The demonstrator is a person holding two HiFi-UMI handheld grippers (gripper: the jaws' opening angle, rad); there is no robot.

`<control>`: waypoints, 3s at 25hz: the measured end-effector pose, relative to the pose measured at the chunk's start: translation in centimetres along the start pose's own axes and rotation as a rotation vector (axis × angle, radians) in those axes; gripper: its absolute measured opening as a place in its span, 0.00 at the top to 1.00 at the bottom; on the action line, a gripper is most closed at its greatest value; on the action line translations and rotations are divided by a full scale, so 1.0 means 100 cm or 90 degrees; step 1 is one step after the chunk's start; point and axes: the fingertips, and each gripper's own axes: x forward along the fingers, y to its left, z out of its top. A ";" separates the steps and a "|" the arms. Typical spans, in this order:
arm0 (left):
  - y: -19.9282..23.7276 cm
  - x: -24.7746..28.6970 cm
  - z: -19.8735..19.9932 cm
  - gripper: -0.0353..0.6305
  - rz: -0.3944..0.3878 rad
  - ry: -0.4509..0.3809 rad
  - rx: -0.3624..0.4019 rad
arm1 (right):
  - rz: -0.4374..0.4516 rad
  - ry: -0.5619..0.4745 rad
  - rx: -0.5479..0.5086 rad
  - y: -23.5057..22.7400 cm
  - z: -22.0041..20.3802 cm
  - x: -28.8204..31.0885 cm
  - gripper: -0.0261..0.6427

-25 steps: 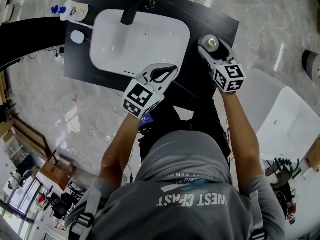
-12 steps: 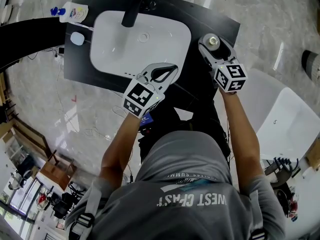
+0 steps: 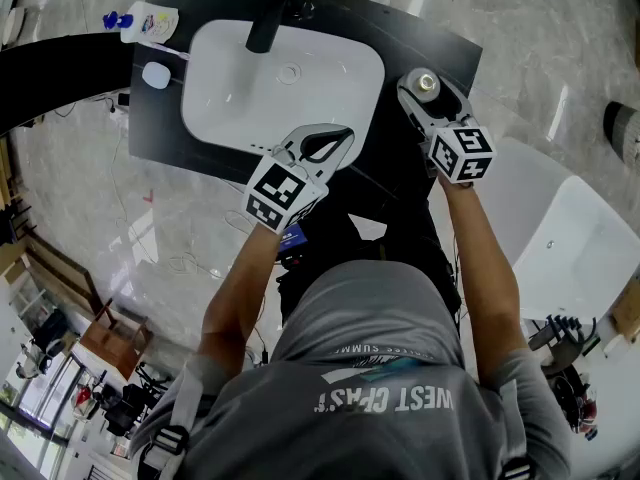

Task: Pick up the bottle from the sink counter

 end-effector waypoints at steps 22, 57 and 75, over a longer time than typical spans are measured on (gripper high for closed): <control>-0.016 0.013 -0.022 0.94 -0.009 0.023 -0.005 | -0.013 -0.022 0.069 -0.011 -0.010 -0.020 0.47; -0.022 0.009 -0.019 0.94 -0.007 0.017 0.006 | -0.011 -0.062 0.078 -0.006 -0.005 -0.030 0.47; -0.008 -0.001 -0.007 0.94 0.002 -0.002 0.007 | 0.008 -0.089 0.065 0.013 0.040 -0.030 0.47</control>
